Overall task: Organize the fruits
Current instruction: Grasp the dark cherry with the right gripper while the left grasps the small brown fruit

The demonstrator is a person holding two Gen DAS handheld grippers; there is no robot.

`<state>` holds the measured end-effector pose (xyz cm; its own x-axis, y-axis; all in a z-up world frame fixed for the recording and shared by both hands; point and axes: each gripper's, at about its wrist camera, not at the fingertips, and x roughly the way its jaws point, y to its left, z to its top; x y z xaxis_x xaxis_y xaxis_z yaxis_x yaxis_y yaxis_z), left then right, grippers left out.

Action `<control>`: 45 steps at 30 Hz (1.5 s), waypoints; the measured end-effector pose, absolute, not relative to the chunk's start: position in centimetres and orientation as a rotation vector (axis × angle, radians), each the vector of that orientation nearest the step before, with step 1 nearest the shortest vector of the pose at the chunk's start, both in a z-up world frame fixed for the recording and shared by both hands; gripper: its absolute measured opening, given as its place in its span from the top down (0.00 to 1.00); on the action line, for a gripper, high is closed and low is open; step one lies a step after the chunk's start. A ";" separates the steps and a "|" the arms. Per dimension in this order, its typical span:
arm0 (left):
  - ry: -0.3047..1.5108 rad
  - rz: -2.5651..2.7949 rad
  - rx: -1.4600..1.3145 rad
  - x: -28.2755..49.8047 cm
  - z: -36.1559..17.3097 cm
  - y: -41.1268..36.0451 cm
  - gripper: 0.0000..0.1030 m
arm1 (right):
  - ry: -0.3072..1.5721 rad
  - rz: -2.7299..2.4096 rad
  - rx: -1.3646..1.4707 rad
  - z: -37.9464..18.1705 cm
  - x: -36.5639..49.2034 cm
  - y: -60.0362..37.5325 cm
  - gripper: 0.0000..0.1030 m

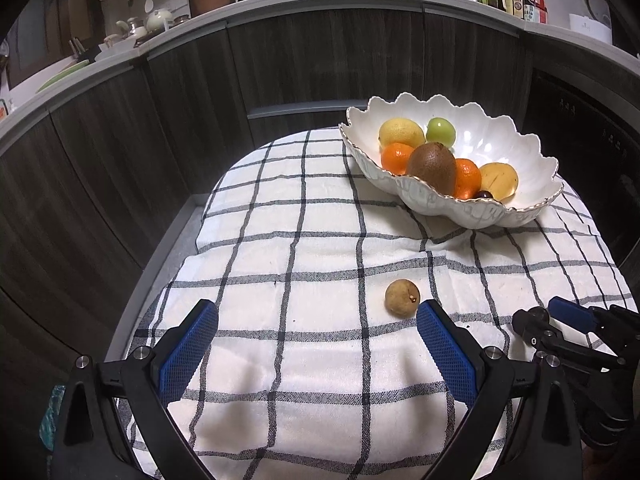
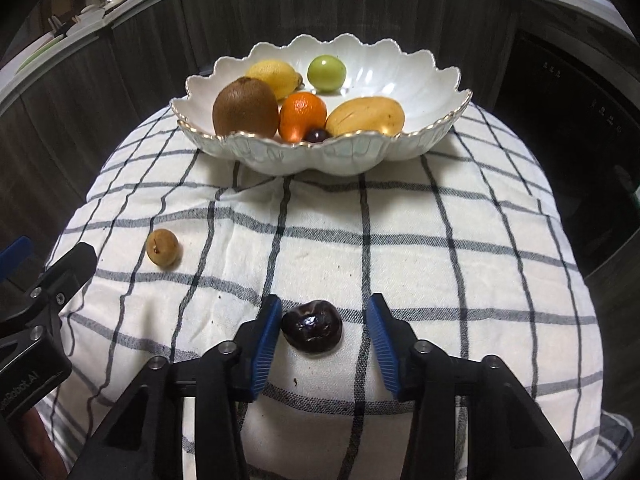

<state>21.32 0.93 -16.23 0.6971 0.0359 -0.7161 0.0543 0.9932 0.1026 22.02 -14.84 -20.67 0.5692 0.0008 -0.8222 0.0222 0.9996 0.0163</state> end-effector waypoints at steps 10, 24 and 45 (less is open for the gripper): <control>0.802 -0.010 0.121 21.3 -16.4 0.9 0.02 | 0.974 0.009 0.032 -21.1 22.0 -14.8 0.69; 0.813 -0.065 0.062 23.4 -16.7 -1.1 0.02 | 0.890 -0.061 0.053 -18.0 22.4 -17.2 0.69; 0.934 -0.126 0.052 26.2 -21.3 -3.2 0.52 | 0.906 -0.083 0.075 -19.3 23.7 -18.1 0.69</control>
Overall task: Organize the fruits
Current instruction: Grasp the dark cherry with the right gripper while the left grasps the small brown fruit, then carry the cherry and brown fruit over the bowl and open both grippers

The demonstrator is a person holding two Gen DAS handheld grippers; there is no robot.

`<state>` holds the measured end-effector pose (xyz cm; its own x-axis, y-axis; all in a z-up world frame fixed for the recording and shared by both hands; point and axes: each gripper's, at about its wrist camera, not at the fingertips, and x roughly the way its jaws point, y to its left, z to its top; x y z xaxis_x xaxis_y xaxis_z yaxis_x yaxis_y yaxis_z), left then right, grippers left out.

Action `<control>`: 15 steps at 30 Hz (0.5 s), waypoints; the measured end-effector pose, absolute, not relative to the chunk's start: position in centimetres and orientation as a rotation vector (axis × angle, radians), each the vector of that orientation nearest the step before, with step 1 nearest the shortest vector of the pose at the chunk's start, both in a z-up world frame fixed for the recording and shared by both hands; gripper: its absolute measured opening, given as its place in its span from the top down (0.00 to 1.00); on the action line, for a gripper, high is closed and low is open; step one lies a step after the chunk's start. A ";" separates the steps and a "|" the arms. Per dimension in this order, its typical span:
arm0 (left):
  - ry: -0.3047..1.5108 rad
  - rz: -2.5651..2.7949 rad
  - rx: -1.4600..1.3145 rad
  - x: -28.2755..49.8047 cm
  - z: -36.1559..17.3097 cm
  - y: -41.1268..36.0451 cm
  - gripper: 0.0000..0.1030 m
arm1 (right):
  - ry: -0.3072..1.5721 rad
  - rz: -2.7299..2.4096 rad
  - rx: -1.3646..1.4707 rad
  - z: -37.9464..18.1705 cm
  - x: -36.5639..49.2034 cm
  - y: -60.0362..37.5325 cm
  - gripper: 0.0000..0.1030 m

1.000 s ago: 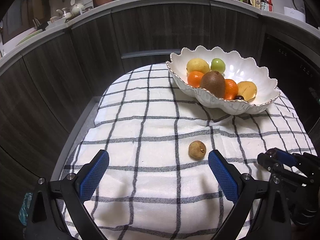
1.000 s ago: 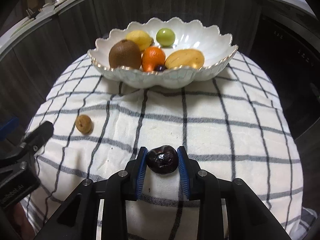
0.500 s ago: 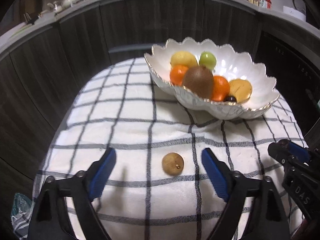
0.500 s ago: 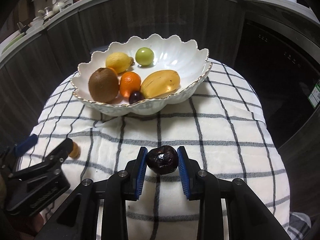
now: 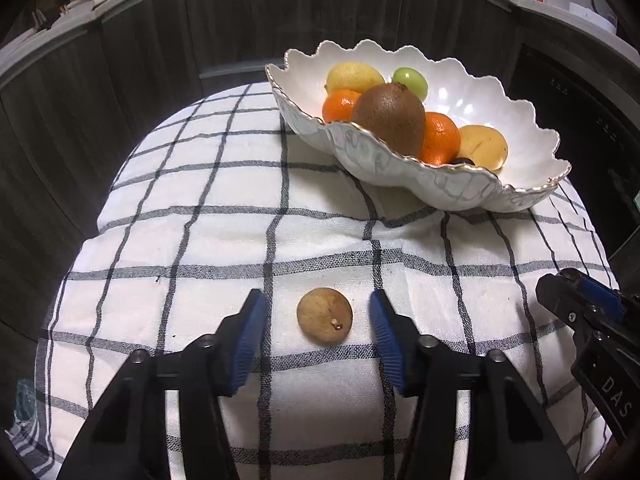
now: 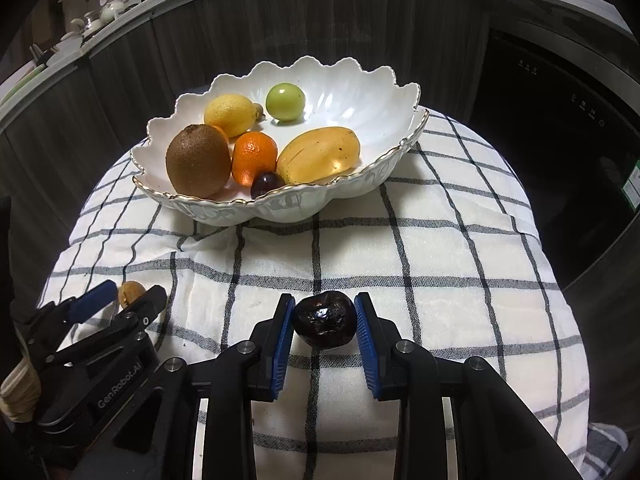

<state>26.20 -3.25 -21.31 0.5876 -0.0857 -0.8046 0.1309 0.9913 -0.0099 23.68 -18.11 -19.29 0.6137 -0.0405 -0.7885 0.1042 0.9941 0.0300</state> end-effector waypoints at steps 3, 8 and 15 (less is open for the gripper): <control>0.932 -0.136 0.054 26.2 -21.3 -3.3 0.61 | 0.909 -0.085 0.076 -19.4 23.7 -18.2 0.69; 0.934 -0.144 0.062 26.2 -21.1 -3.4 0.74 | 0.913 -0.085 0.076 -19.4 23.6 -18.1 0.69; 0.911 -0.129 0.064 25.9 -20.1 -2.9 0.74 | 0.906 -0.078 0.074 -19.0 23.5 -18.0 0.69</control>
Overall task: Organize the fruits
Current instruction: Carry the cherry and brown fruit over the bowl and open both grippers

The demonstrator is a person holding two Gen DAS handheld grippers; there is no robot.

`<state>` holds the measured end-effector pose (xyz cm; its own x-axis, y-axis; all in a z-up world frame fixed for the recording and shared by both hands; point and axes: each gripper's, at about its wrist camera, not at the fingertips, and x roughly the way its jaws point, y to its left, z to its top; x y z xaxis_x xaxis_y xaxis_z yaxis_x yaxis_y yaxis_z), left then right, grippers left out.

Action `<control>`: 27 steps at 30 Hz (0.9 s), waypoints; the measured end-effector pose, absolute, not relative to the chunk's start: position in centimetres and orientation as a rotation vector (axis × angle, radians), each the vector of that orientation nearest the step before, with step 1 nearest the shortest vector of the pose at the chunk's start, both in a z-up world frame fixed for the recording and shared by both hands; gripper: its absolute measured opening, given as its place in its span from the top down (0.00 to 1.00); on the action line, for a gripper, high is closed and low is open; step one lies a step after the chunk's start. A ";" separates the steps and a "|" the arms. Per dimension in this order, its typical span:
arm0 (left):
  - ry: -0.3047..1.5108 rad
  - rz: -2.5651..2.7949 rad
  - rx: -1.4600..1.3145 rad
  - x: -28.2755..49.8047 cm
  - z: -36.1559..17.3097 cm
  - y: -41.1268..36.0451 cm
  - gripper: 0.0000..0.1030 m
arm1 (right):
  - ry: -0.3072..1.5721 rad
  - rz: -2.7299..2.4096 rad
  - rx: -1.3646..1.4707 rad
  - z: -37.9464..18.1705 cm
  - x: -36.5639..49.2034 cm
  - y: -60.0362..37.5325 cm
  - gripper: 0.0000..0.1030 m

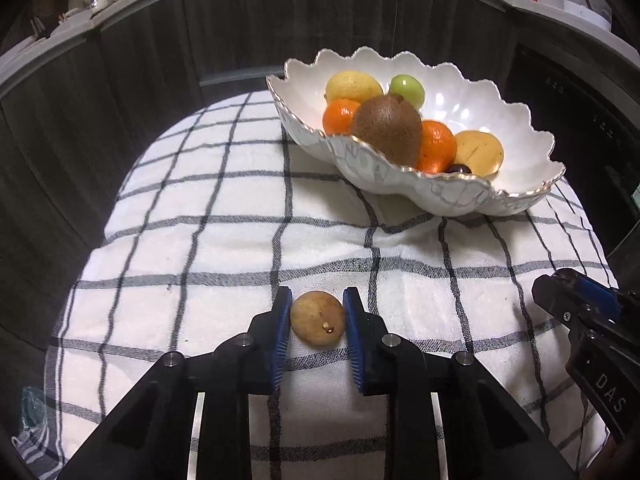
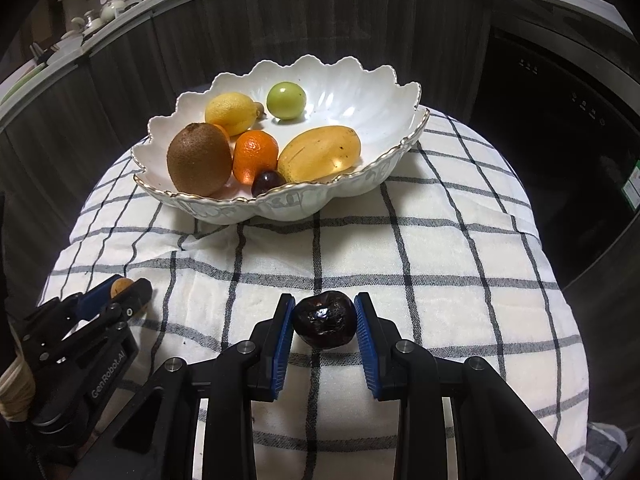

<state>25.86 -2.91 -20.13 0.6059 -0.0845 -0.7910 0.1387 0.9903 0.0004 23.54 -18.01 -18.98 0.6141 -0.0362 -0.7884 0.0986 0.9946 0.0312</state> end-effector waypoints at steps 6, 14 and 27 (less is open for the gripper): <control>0.876 -0.124 0.060 25.7 -18.0 -2.6 0.75 | 0.885 -0.069 0.077 -17.7 23.5 -18.0 0.69; 0.813 -0.155 0.067 26.5 -14.3 -3.0 0.75 | 0.830 -0.035 0.061 -14.5 24.1 -17.7 0.69; 0.741 -0.201 0.091 32.7 -10.1 -4.9 0.75 | 0.766 -0.014 0.036 -10.7 29.8 -18.9 0.69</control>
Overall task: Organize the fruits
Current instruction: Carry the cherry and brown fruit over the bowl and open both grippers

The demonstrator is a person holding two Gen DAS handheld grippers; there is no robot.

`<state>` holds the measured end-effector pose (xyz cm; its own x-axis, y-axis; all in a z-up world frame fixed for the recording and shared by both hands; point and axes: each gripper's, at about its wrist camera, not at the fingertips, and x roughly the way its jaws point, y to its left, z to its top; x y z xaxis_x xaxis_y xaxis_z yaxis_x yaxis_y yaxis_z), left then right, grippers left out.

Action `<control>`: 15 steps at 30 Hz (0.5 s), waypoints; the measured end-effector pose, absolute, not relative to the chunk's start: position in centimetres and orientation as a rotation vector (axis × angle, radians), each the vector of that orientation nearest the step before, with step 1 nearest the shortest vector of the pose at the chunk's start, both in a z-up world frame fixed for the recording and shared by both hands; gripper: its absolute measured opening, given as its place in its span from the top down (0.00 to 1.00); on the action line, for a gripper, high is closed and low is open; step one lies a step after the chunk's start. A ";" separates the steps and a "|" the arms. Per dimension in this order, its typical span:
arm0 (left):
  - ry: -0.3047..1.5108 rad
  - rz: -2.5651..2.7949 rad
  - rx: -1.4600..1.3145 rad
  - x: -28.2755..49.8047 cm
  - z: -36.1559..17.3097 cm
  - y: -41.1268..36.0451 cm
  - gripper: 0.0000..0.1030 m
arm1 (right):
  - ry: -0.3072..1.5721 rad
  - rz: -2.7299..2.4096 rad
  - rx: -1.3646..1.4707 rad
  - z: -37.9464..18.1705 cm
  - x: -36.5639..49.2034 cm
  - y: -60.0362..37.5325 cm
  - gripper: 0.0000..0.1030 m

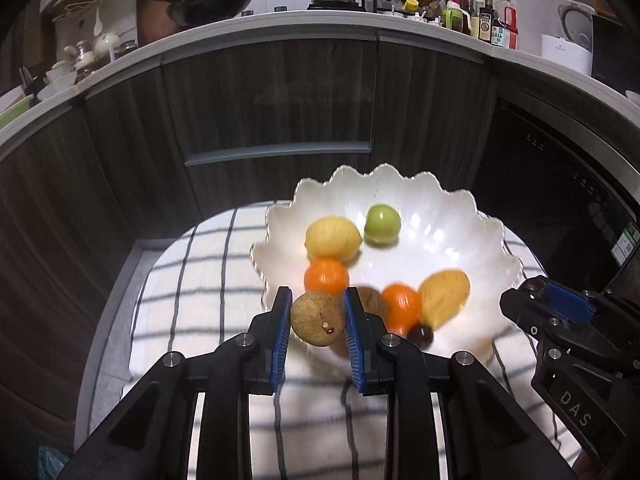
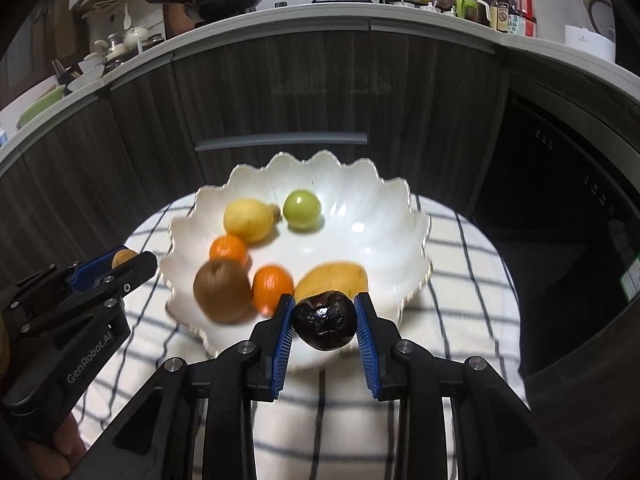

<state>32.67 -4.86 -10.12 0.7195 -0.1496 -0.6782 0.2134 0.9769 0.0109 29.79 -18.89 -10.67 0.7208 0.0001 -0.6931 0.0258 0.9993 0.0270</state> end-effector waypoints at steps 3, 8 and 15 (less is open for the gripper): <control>0.750 -0.212 0.091 34.7 -10.3 -5.2 0.75 | 0.765 -0.009 0.032 -10.5 31.6 -18.9 0.69; 0.771 -0.220 0.098 37.7 -10.9 -5.5 0.75 | 0.801 -0.003 0.038 -11.2 34.9 -19.1 0.69; 0.830 -0.225 0.096 41.0 -12.8 -5.9 0.75 | 0.866 0.007 0.051 -13.0 38.6 -19.3 0.69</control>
